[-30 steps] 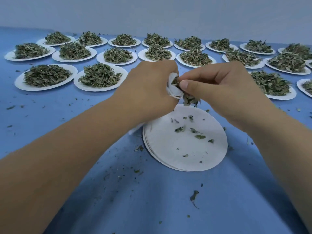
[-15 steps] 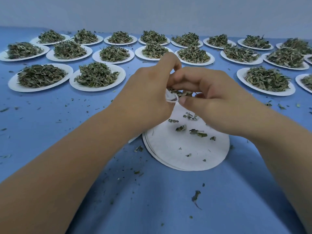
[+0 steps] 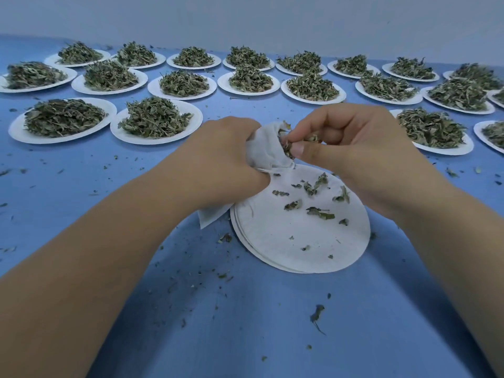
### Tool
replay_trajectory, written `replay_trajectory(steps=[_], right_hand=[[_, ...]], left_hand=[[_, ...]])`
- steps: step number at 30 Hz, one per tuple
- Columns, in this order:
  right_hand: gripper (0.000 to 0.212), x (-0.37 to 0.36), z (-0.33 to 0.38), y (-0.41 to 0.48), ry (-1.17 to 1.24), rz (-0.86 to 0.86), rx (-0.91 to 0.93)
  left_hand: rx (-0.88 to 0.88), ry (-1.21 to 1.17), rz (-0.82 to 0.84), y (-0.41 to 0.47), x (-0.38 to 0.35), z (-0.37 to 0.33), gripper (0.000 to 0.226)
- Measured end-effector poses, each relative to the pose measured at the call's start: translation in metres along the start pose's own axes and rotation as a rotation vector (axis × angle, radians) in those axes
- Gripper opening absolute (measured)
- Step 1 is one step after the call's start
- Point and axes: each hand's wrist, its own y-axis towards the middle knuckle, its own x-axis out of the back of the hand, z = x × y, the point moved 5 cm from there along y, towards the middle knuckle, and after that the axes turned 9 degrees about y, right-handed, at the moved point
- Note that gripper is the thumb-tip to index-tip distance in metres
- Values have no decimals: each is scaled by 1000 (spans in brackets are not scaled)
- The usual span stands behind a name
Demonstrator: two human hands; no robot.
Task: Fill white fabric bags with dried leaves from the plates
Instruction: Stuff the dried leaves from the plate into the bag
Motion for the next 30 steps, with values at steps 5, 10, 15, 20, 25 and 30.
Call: replay_trajectory(steps=[5, 10, 15, 20, 25, 30], right_hand=[[15, 1, 1, -1, -40, -127, -9], [15, -3, 2, -2, -68, -129, 46], [10, -10, 1, -4, -45, -55, 34], [29, -9, 4, -3, 47, 68, -42], [27, -7, 6, -8, -187, 110, -6], [31, -9, 3, -9, -149, 156, -64]], left_hand=[[-60, -30, -108, -3, 3, -8, 21], [-88, -32, -143, -3, -4, -10, 24], [-69, -36, -201, -2, 1, -14, 26], [-43, -127, -188, -2, 2, -7, 24], [-54, -125, -256, -4, 6, -5, 27], [-130, -51, -243, -9, 10, -13, 24]])
